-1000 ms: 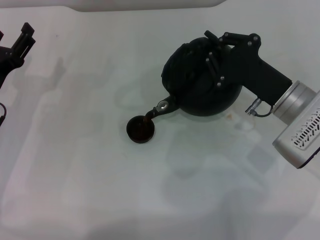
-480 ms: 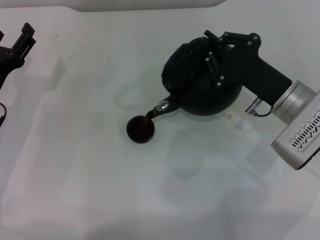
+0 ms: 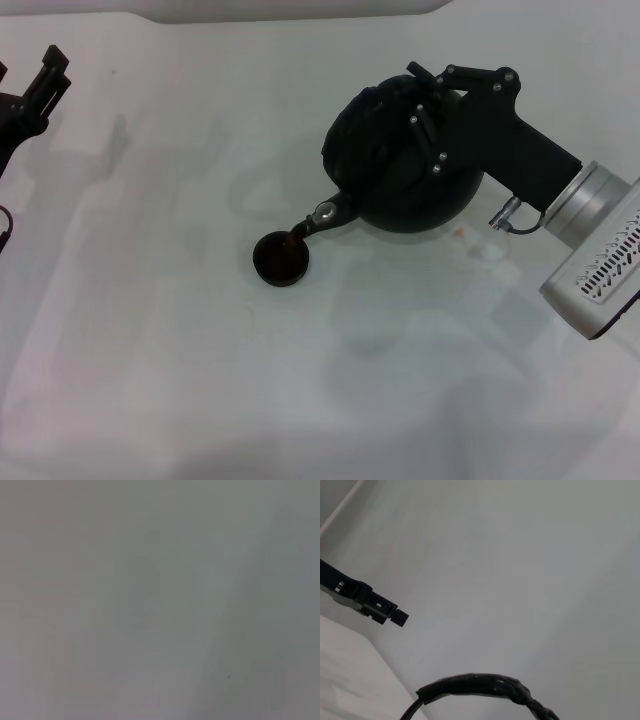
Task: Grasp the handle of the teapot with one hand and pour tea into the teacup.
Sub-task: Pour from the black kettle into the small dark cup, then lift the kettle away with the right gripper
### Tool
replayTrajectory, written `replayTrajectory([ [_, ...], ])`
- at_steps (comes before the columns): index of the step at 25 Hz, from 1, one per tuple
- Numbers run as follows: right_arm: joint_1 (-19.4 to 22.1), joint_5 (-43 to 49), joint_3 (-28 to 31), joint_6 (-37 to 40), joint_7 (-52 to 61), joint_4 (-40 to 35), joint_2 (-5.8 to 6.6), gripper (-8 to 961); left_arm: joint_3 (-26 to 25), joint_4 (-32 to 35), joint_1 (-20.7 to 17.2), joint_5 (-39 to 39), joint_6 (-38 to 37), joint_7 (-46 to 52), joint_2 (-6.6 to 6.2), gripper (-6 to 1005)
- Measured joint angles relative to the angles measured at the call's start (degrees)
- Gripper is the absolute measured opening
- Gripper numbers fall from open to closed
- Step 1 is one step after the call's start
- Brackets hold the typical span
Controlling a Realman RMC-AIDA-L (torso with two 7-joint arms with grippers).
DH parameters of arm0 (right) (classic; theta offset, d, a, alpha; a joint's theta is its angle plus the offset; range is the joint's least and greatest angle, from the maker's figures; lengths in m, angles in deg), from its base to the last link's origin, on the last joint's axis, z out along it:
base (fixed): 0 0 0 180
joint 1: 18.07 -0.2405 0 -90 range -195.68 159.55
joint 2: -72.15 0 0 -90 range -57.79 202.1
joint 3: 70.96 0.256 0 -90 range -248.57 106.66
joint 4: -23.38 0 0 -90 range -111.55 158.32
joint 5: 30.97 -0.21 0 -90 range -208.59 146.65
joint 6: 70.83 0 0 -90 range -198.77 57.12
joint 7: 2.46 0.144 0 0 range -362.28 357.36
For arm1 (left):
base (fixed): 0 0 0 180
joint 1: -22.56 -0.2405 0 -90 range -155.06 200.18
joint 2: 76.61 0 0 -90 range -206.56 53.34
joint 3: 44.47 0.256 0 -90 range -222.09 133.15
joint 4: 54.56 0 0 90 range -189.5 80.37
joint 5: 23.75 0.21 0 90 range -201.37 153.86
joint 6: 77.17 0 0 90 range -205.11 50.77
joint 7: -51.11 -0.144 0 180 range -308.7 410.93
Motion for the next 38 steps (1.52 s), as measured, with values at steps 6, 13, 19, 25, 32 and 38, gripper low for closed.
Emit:
replayTrajectory([
  [6,0.00,0.00,0.00,-0.08,0.00,-0.02,0.01,120,0.00,0.00,0.00,0.02,0.00,0.00,0.00,893],
  [13,0.08,0.01,0.00,-0.10,0.01,-0.09,0.01,120,0.00,0.00,-0.06,0.06,0.00,0.00,0.03,893],
  [19,0.25,0.03,0.00,-0.07,-0.46,-0.41,0.01,120,0.00,0.00,-0.09,0.02,0.00,0.00,0.05,893],
  [25,0.33,-0.02,0.00,-0.46,-0.93,-0.70,0.01,120,0.00,0.00,0.04,-0.09,0.52,0.00,0.00,893],
  [32,0.58,-0.45,0.10,0.01,1.93,-0.70,0.01,121,0.00,0.00,0.08,-0.14,0.64,-0.03,-0.01,893],
  [38,0.47,-0.61,0.60,0.68,8.47,-0.69,0.08,121,0.00,0.00,0.13,-0.14,1.45,-0.19,-0.10,893],
])
